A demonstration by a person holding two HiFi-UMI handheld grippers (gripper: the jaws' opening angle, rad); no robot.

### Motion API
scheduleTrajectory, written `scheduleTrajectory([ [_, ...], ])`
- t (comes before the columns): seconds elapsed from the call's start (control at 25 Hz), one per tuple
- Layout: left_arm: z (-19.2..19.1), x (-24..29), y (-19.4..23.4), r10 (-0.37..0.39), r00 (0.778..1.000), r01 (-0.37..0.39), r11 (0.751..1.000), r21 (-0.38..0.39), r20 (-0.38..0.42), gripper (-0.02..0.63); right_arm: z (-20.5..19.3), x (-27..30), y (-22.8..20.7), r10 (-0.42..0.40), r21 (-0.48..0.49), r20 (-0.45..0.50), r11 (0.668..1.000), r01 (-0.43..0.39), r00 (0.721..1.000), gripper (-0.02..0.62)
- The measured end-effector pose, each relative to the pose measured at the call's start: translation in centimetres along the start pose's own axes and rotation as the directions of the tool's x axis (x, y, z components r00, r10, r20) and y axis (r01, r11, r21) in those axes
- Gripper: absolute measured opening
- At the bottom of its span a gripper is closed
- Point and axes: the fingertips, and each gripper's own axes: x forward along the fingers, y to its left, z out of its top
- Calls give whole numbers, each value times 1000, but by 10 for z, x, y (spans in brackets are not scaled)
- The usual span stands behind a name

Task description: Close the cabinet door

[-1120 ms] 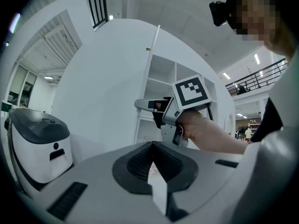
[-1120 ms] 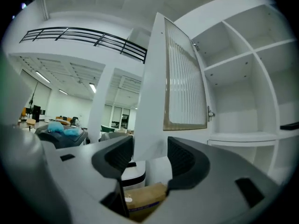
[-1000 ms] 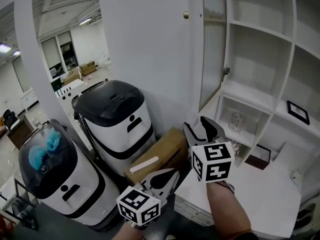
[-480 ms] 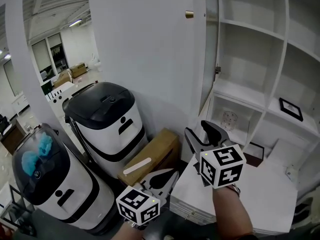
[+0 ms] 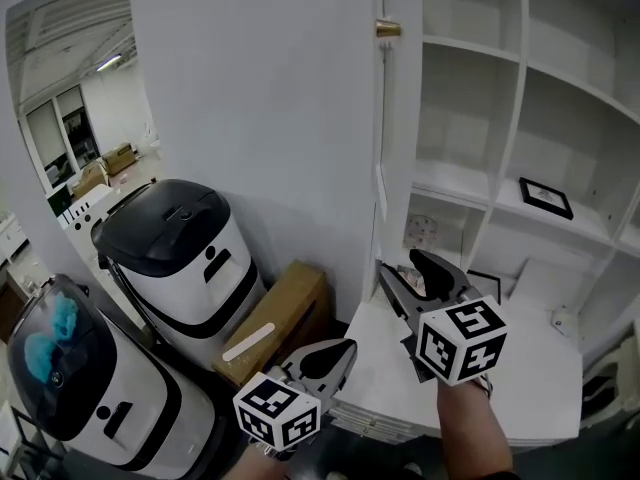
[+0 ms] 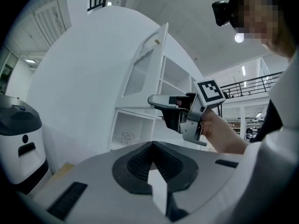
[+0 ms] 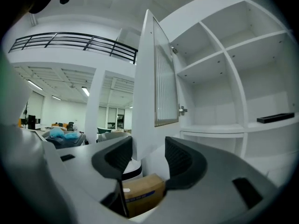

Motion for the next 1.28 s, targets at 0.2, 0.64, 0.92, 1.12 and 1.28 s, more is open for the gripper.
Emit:
scheduleTrajectory([
  [0.2, -4, 22, -18, -57, 998, 57, 998, 3, -16, 2, -1, -23, -30, -80, 0, 14, 997, 80, 997, 106],
  [0.64, -5, 58, -35, -90, 996, 90, 996, -9, -26, 2, -2, -42, -108, -210, 33, 26, 977, 209, 977, 67],
  [0.92, -4, 88, -42, -97, 995, 97, 995, -23, -21, 2, -4, -42, -147, -210, 45, 17, 977, 209, 978, 81],
  [1.12, -7, 112, -48, -93, 995, 92, 995, -35, -24, 2, -5, -40, -174, -213, 46, 11, 976, 212, 977, 91],
  [1.28, -7, 128, -52, -77, 997, 76, 997, -35, -29, 2, -7, -41, -203, -241, 45, 11, 970, 240, 970, 119],
])
